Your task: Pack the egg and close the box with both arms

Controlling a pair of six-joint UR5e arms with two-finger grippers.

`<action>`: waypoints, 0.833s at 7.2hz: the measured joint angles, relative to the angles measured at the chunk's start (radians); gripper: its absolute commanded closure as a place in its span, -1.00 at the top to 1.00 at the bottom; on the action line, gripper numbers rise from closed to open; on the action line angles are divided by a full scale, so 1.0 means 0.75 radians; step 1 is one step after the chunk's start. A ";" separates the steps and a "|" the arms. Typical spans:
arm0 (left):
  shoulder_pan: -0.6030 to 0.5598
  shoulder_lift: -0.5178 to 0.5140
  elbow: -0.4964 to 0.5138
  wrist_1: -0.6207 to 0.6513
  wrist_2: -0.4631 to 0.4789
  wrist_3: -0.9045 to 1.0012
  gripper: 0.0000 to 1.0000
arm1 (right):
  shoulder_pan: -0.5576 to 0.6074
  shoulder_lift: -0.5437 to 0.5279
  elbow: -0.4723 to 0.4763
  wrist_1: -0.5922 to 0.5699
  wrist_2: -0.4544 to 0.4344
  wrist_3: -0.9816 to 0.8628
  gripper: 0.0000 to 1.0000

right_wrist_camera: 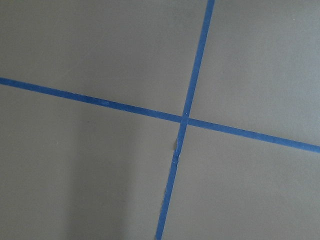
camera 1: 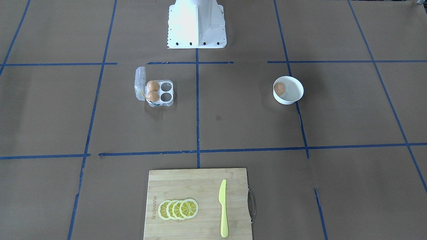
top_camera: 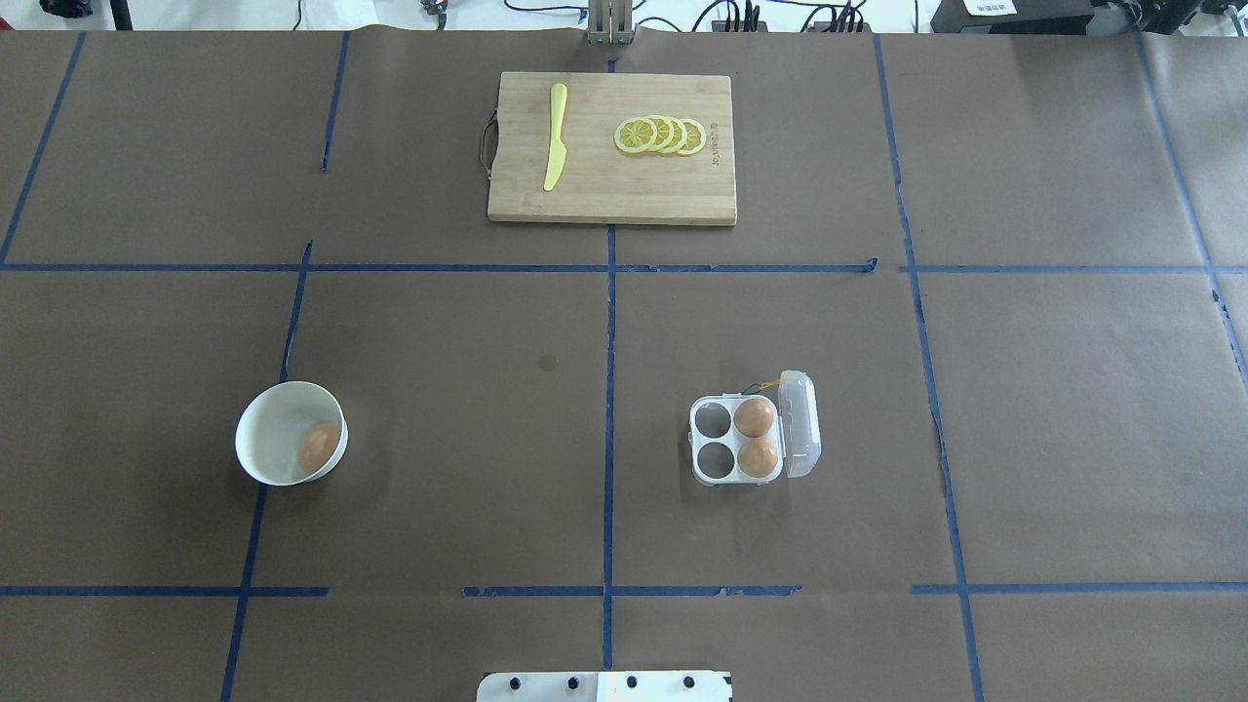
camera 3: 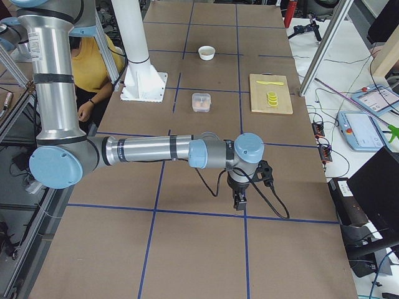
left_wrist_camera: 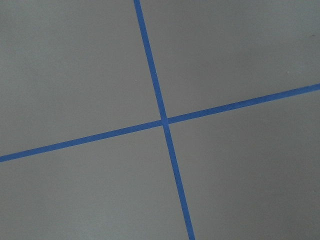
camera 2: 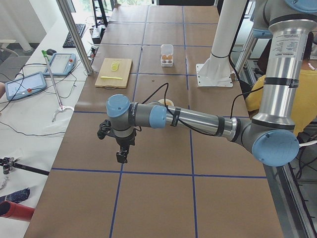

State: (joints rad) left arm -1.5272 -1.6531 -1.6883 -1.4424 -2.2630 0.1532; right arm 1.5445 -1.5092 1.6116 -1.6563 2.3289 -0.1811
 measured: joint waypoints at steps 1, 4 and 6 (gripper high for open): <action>0.002 0.003 -0.004 -0.013 0.000 0.007 1.00 | 0.001 -0.002 0.004 0.000 0.001 -0.015 1.00; 0.013 0.009 -0.015 -0.067 0.002 0.023 1.00 | 0.006 -0.014 0.012 0.005 0.007 -0.014 1.00; 0.020 -0.003 -0.013 -0.077 -0.001 0.016 1.00 | 0.005 -0.023 0.003 0.013 0.027 -0.006 1.00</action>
State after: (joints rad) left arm -1.5119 -1.6555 -1.6977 -1.5002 -2.2634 0.1649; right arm 1.5484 -1.5265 1.6141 -1.6468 2.3490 -0.1854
